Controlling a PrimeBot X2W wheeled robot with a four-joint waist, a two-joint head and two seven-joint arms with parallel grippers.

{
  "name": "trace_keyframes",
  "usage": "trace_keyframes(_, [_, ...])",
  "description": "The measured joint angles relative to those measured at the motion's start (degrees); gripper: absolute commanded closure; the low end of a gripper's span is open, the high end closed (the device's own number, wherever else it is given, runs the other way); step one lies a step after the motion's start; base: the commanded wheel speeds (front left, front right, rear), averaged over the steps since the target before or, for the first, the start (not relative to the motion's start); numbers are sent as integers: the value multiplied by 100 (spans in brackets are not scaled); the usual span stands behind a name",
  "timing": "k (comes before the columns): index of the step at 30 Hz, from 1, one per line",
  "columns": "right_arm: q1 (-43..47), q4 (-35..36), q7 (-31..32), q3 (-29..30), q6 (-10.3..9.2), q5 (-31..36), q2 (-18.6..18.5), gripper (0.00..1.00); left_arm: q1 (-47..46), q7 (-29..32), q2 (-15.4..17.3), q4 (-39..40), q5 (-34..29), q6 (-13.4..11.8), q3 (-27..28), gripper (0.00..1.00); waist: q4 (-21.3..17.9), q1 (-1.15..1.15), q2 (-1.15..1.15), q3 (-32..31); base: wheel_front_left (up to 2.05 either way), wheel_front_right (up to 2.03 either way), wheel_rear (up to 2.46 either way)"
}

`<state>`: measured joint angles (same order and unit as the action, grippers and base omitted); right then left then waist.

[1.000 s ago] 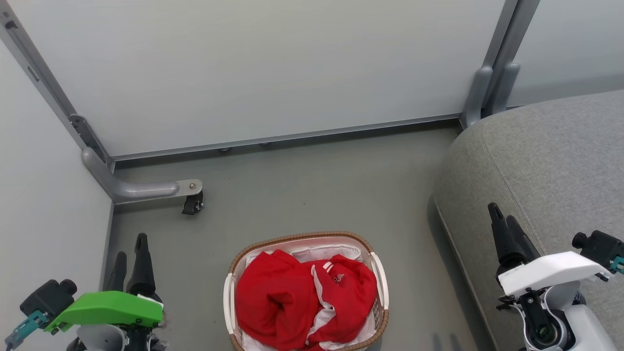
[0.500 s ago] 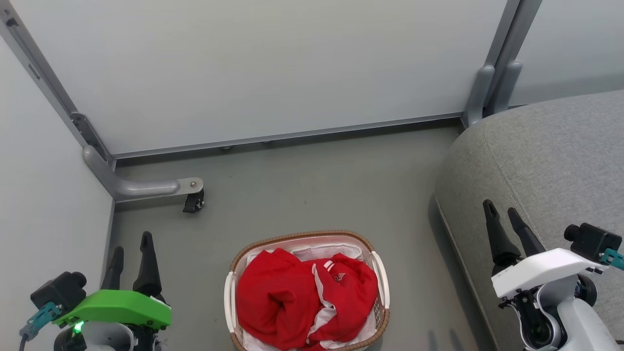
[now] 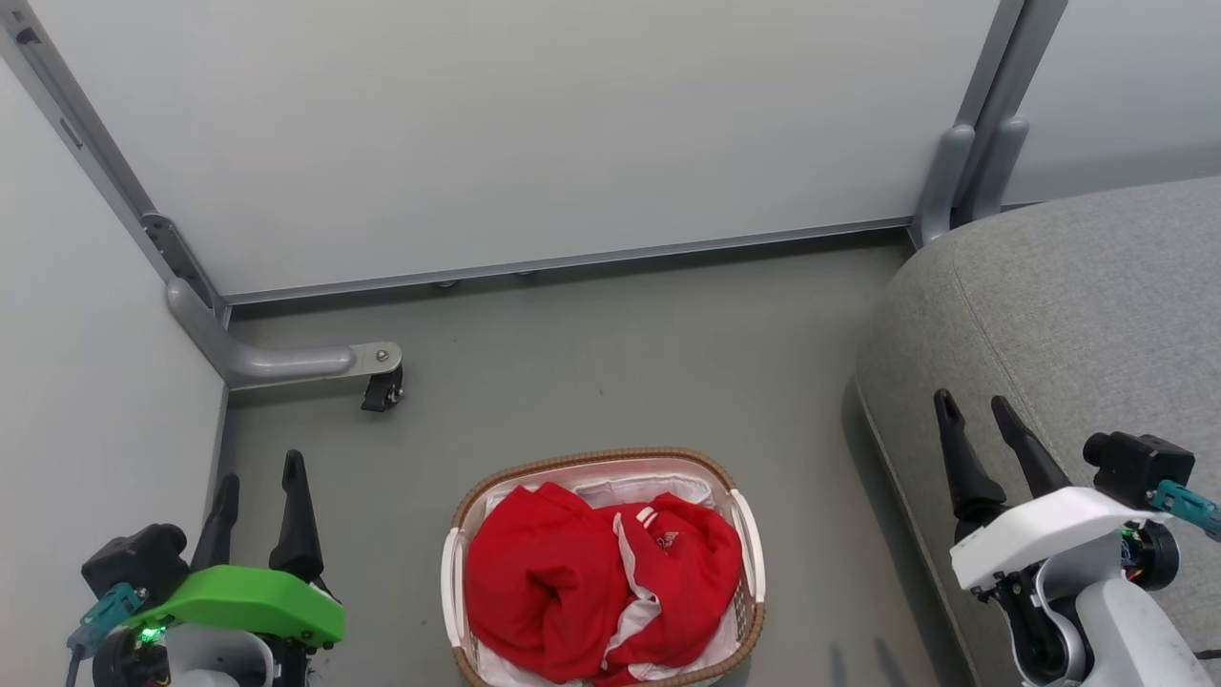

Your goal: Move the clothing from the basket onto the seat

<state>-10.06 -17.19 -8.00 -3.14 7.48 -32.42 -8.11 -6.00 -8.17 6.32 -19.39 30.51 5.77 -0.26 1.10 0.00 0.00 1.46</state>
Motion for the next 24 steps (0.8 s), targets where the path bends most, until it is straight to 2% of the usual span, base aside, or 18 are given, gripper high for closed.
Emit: trace_keyframes(24, [12,-38,-331,19,0,1319,16,0,21,-311,-36,-77,-1355,12,104,0,11,0,0,-46,0,0,0])
